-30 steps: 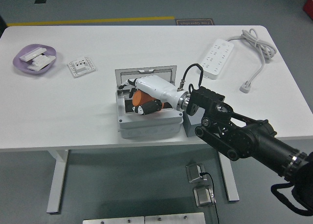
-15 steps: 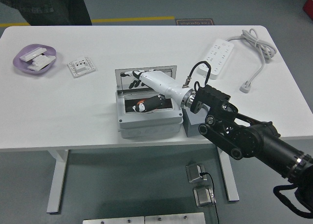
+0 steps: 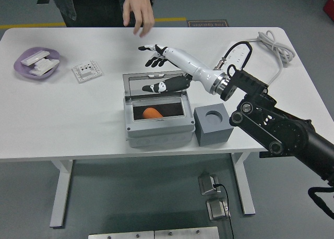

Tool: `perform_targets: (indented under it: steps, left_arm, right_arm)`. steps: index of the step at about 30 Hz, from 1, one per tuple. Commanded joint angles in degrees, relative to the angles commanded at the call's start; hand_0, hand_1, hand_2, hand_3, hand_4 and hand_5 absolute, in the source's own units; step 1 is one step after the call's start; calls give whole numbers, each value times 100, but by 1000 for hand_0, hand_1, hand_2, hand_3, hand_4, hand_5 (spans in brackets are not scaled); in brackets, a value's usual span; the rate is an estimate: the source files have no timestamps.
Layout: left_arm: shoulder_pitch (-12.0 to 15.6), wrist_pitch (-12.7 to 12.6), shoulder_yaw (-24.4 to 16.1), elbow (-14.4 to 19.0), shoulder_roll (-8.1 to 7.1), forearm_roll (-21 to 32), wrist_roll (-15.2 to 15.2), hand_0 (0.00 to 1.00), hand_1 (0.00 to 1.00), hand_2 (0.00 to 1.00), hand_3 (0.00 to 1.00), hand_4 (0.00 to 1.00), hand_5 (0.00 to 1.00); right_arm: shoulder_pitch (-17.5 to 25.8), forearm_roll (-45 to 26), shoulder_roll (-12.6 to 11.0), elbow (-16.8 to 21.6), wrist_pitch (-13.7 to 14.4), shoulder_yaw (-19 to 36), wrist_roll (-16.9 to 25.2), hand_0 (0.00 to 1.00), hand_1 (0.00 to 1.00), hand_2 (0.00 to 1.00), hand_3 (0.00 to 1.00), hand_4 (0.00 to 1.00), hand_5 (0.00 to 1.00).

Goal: Pick up the cylinder from the cube,place it in the box,flap close box

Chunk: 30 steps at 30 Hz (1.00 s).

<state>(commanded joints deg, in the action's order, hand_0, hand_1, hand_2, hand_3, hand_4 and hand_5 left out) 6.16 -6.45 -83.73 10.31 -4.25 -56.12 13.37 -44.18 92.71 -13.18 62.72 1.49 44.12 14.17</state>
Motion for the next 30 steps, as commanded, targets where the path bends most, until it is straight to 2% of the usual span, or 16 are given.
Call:
perform_targets:
  steps: [8, 12, 17, 30]
  left_arm:
    - [-19, 3, 12, 0, -39, -22, 14, 822, 811, 777, 838, 725, 477]
    - [-12, 4, 23, 0, -27, -14, 18, 822, 811, 777, 838, 725, 477]
    - [-7, 5, 27, 0, -13, 0, 12, 822, 811, 777, 838, 725, 477]
    - [-4, 1, 24, 0, 27, 38, -8, 822, 811, 777, 838, 725, 477]
  right_arm:
    - [-158, -282, 100, -1077, 93, 108, 232, 574, 513, 647, 897, 943, 454]
    - [-68, -257, 103, -1379, 118, 13, 230, 574, 513, 647, 897, 943, 454]
    - [75, -112, 90, -1180, 141, -162, 171, 570, 502, 639, 876, 937, 454]
    - [339, 413, -94, 92, 173, -439, -97, 574, 497, 638, 873, 929, 456]
